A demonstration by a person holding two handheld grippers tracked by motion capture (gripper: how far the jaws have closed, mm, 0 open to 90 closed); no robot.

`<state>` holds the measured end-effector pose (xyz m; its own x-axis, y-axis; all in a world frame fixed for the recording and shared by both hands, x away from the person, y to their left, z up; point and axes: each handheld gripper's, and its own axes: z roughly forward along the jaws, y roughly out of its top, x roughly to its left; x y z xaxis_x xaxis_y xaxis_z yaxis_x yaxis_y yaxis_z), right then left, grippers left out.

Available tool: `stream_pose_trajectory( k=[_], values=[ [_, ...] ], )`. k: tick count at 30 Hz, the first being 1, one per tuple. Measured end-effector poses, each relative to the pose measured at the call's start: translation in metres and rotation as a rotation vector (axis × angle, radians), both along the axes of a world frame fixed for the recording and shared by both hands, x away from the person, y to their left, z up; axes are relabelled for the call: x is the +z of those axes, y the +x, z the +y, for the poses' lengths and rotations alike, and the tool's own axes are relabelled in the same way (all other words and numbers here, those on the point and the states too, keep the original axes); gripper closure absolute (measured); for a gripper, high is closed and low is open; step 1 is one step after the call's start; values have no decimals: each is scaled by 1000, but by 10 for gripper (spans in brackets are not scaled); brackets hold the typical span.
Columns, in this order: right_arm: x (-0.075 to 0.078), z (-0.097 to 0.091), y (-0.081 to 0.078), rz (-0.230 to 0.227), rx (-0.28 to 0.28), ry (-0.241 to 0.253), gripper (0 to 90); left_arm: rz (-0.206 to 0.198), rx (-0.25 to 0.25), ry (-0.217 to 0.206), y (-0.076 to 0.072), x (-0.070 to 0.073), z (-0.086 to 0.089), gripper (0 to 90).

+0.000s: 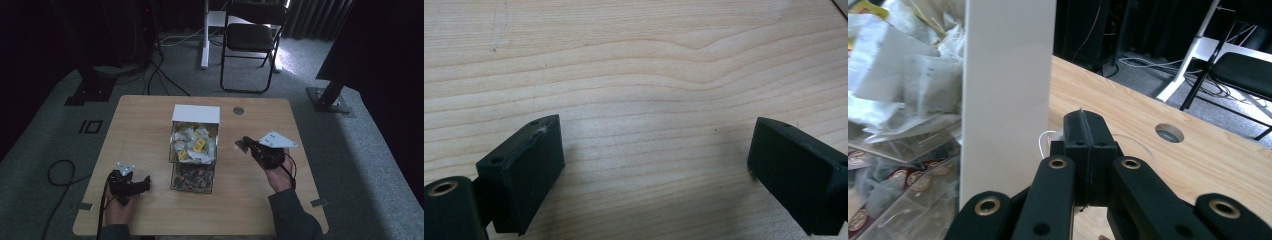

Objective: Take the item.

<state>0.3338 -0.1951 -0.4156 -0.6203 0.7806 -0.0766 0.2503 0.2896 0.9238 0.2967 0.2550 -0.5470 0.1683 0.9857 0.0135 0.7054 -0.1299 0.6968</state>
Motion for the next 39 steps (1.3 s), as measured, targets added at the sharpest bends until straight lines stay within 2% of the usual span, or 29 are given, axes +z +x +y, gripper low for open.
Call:
stream_pose_trajectory(
  k=[17,39],
  values=[
    [-1,-7,21,18,-46,-2,900,1,0,0,0,0,0,84],
    [-3,-6,45,29,-89,-3,900,-2,1,0,0,0,0,84]
  ],
)
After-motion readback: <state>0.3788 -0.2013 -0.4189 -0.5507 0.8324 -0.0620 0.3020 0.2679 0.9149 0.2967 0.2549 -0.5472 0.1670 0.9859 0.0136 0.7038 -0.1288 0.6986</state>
